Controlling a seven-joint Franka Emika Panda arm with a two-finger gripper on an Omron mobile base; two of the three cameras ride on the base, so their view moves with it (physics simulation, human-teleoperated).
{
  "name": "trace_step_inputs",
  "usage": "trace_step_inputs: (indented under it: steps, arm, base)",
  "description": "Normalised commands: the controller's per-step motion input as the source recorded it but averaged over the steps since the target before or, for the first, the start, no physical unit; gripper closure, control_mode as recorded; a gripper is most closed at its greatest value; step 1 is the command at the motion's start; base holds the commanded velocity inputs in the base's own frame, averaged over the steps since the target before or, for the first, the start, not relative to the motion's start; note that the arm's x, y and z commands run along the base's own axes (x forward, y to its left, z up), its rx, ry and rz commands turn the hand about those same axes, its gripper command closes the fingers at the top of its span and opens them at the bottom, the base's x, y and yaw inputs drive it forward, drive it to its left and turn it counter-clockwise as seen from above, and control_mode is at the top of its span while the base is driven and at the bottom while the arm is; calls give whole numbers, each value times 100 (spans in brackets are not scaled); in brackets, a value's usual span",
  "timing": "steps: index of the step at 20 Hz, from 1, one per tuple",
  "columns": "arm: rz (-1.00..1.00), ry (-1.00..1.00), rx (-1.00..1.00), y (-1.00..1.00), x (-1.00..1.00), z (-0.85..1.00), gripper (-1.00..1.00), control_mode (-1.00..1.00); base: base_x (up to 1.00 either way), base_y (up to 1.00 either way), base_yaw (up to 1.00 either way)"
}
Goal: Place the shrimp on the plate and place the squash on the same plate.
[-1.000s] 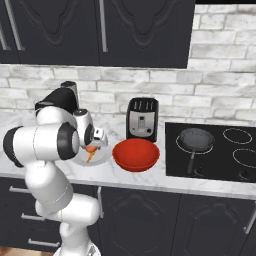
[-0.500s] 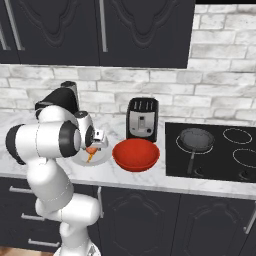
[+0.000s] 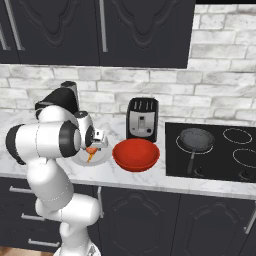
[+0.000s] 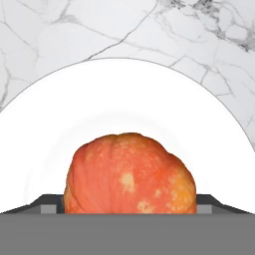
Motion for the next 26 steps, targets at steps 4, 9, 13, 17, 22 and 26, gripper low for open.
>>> trace_step_inputs:
  steps: [4, 9, 13, 17, 22, 26]
  arm:
    - [0, 0, -2, 0, 0, 11, -100, -100]
    - [-2, 0, -7, 0, 0, 28, -100, -100]
    - [-5, 0, -1, 0, -1, 28, -100, -100]
    - [-5, 0, -1, -2, -19, 34, -100, -100]
    - [-6, 0, 8, -51, -59, 14, -100, -100]
    - [-5, 0, 8, -58, -77, 41, -100, -100]
  base:
    - [0, 0, 0]
    - [0, 0, 0]
    - [0, 0, 0]
    - [0, 0, 0]
    - [0, 0, 0]
    - [0, 0, 0]
